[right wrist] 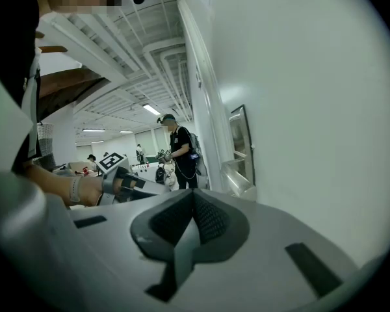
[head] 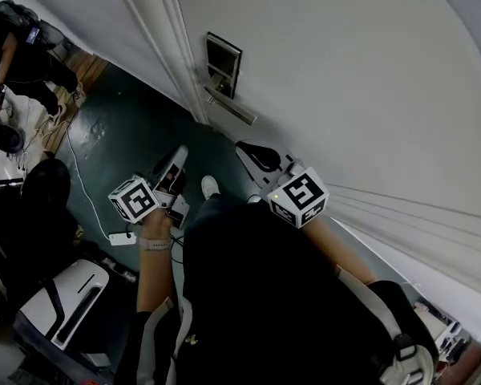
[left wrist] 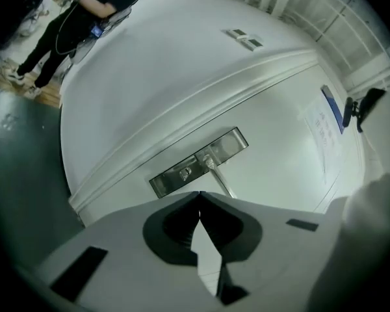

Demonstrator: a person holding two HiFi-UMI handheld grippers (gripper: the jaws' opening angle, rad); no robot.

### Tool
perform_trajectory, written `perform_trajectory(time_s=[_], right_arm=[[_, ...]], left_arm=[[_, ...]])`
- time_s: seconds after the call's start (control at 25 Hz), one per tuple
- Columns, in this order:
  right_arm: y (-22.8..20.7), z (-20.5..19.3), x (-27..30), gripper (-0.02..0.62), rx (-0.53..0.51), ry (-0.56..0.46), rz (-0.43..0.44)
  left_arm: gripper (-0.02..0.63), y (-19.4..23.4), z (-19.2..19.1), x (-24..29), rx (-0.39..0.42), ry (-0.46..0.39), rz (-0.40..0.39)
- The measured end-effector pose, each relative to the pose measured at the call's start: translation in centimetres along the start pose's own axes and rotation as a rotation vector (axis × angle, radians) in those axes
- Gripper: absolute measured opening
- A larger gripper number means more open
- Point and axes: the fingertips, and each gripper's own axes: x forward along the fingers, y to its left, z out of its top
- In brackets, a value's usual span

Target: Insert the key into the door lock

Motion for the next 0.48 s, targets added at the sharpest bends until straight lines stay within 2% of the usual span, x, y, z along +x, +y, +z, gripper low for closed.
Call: perform_trajectory(time_s=[0.2,0.48], right_arm=[[2.2,1.5,0.8,0.014,-0.029,-0.001,0.097],[4.6,3.0,0.8,0.014,-0.059,-0.004,0.162]], left_arm=[[0.009,-0.9,0.6,-3.5,0.177,-0.063,0.130],[0.009,-3.1,1.4,-6.7,0.406,-0.123,0.249]])
